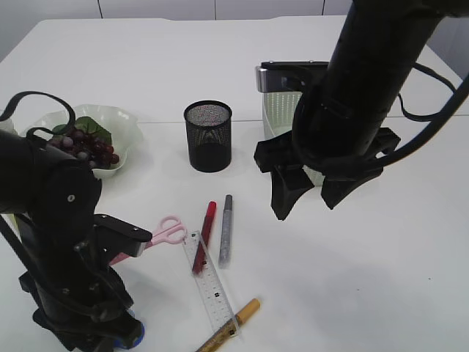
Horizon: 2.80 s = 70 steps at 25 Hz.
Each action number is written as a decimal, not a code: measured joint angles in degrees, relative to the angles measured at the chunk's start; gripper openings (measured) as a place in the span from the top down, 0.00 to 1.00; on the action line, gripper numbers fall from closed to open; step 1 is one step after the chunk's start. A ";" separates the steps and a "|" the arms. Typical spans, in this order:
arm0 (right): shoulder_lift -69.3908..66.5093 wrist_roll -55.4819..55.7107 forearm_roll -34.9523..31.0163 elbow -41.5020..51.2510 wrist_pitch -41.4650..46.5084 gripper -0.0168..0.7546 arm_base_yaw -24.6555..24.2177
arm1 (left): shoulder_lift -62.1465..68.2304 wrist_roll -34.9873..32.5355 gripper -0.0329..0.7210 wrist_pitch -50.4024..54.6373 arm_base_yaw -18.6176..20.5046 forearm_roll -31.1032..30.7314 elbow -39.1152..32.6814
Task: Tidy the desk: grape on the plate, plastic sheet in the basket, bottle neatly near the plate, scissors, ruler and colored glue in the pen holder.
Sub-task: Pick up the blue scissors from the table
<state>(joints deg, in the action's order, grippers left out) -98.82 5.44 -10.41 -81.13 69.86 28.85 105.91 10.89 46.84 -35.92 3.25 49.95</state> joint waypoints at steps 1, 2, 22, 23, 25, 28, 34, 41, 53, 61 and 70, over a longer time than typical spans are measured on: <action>0.00 0.00 0.00 0.00 0.00 0.30 0.00 | 0.00 -0.79 0.52 0.10 0.00 0.00 0.00; 0.00 0.00 0.00 0.00 0.00 0.30 0.00 | 0.00 -1.70 0.52 0.03 0.00 0.00 0.00; 0.00 -0.07 0.00 0.00 0.00 0.30 0.00 | 0.00 -6.72 0.52 -0.07 0.00 0.22 0.00; 0.00 -0.07 0.00 -0.10 0.00 0.30 0.00 | 0.22 -6.81 0.52 -0.07 0.00 0.22 0.00; 0.00 -0.07 0.00 -0.08 0.00 0.30 0.00 | 0.86 -6.86 0.52 -0.07 0.00 0.22 0.00; 0.00 -0.07 0.00 -0.08 0.00 0.30 0.00 | 1.32 -6.86 0.52 -0.49 0.00 0.22 0.00; 0.00 -0.07 0.00 -0.08 0.00 0.30 0.00 | 1.40 -6.95 0.52 -1.54 0.00 0.55 0.00; 0.00 -0.07 0.00 -0.08 0.00 0.30 0.00 | 1.89 -7.83 0.52 -1.54 0.00 0.55 0.04; 0.00 -0.13 0.00 -0.74 0.00 0.30 0.00 | 2.52 -7.96 0.62 -1.67 0.00 0.57 0.26; 0.00 -0.13 0.23 -5.65 0.00 0.30 0.00 | 2.53 -8.27 0.74 -2.89 0.00 0.77 0.53; 0.00 -0.13 2.90 -5.75 0.23 0.30 0.00 | 2.53 -8.36 0.77 -4.68 0.00 4.20 0.57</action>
<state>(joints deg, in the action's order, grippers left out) -98.82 5.31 -7.52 -86.88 70.09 28.85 108.44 2.52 42.16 -35.92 7.44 50.53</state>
